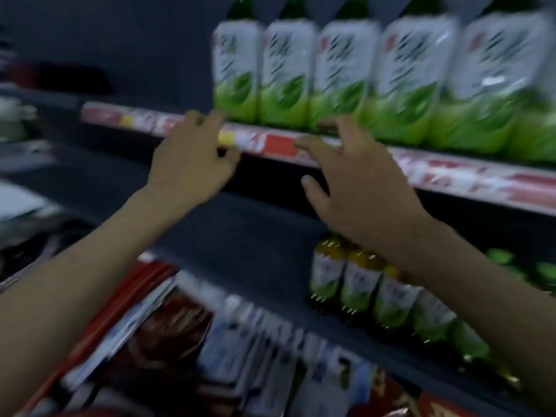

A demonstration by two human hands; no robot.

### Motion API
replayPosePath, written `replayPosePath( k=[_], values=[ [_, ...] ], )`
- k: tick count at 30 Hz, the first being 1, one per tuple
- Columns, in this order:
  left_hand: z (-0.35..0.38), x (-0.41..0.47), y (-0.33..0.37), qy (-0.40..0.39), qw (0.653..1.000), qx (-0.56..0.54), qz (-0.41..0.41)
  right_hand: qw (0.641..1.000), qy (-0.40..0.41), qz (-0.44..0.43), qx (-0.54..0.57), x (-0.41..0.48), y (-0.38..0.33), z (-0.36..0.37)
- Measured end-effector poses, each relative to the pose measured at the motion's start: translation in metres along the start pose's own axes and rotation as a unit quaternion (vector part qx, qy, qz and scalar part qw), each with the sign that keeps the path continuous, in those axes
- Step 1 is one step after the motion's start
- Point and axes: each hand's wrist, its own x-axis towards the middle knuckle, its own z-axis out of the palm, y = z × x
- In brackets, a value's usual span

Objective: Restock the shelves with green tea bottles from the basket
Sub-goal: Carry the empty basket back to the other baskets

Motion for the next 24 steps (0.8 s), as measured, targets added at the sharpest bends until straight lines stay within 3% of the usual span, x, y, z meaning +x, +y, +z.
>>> replayPosePath(
  k=[5,9,14,19,21,24],
  values=[
    [-0.077,-0.168,-0.054,-0.084,0.974,0.175,-0.117,0.979,-0.103,-0.040,0.173,-0.026,-0.091,0.056],
    [-0.139,-0.313,-0.088,-0.096,0.913,0.261,-0.298,0.932,-0.200,-0.055,0.298,-0.054,-0.184,0.101],
    [-0.197,-0.474,-0.108,-0.062,0.789,0.282,-0.542,0.863,-0.326,-0.061,0.380,-0.100,-0.292,0.143],
    [-0.184,-0.603,-0.108,-0.017,0.591,0.123,-0.797,0.816,-0.458,-0.005,0.353,-0.128,-0.328,0.203],
    [-0.161,-0.625,-0.103,-0.014,0.582,0.091,-0.808,0.798,-0.507,0.006,0.327,-0.141,-0.325,0.233],
    [-0.135,-0.627,-0.122,0.016,0.602,0.159,-0.782,0.765,-0.573,0.017,0.294,-0.167,-0.315,0.281]
  ],
)
